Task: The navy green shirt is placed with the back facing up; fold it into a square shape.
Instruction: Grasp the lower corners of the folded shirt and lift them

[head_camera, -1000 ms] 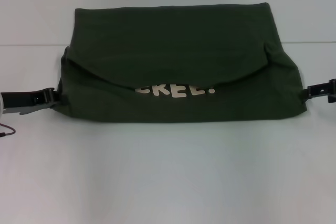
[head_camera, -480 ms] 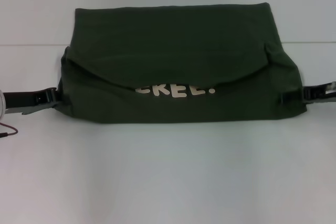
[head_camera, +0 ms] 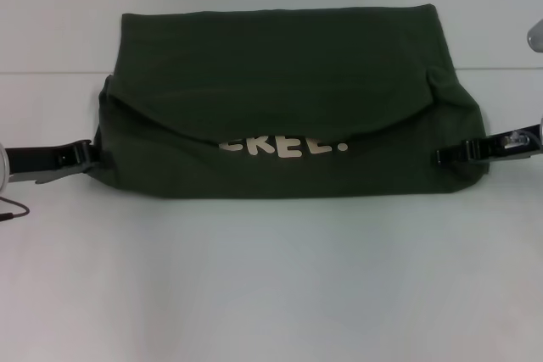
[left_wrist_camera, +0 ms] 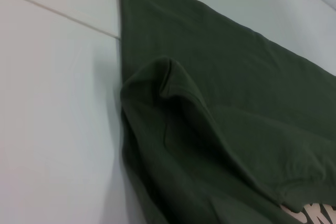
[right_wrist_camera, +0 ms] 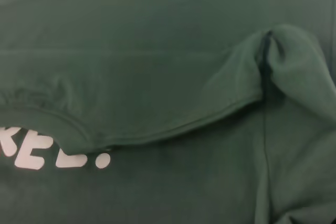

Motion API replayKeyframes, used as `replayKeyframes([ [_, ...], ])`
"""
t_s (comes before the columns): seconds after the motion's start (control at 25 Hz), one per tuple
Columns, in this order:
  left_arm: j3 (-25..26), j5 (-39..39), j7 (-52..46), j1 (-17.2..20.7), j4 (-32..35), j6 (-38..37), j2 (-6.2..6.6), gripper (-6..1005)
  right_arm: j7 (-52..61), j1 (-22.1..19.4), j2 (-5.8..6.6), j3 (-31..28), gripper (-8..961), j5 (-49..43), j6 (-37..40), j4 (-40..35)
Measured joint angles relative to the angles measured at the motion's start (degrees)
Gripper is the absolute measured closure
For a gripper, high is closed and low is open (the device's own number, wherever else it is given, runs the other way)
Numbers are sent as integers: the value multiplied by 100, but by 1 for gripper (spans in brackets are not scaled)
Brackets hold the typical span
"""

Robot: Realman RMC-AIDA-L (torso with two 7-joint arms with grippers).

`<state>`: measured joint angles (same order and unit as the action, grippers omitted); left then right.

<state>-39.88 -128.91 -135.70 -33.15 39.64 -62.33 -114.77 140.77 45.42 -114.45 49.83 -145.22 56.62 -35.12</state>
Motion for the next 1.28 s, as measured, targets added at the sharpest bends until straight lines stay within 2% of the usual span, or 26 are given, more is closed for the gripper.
replayKeyframes([
  [0.24,13,13,0,-7,1,9,-1,954,33,-3,5,23,143,-36,0,-2],
  [0.36,15,15,0,-21,1,12,-1,954,51,-7,26,14,338,-45,11,5],
  [0.56,23,16,0,-29,1,10,-1,955,182,-30,57,28,582,-140,51,8],
  [0.8,25,20,0,-21,1,2,-2,954,436,-33,81,0,820,-518,115,-35],
  [0.96,25,23,0,-24,1,-1,-7,954,486,-59,89,-41,844,-567,142,-113],
  [1.12,15,22,0,-24,26,-106,3,954,487,-178,81,-145,868,-551,480,-489],
  [1.28,-41,-19,0,64,158,-634,146,955,449,-352,142,-395,880,-551,1189,-1010],
])
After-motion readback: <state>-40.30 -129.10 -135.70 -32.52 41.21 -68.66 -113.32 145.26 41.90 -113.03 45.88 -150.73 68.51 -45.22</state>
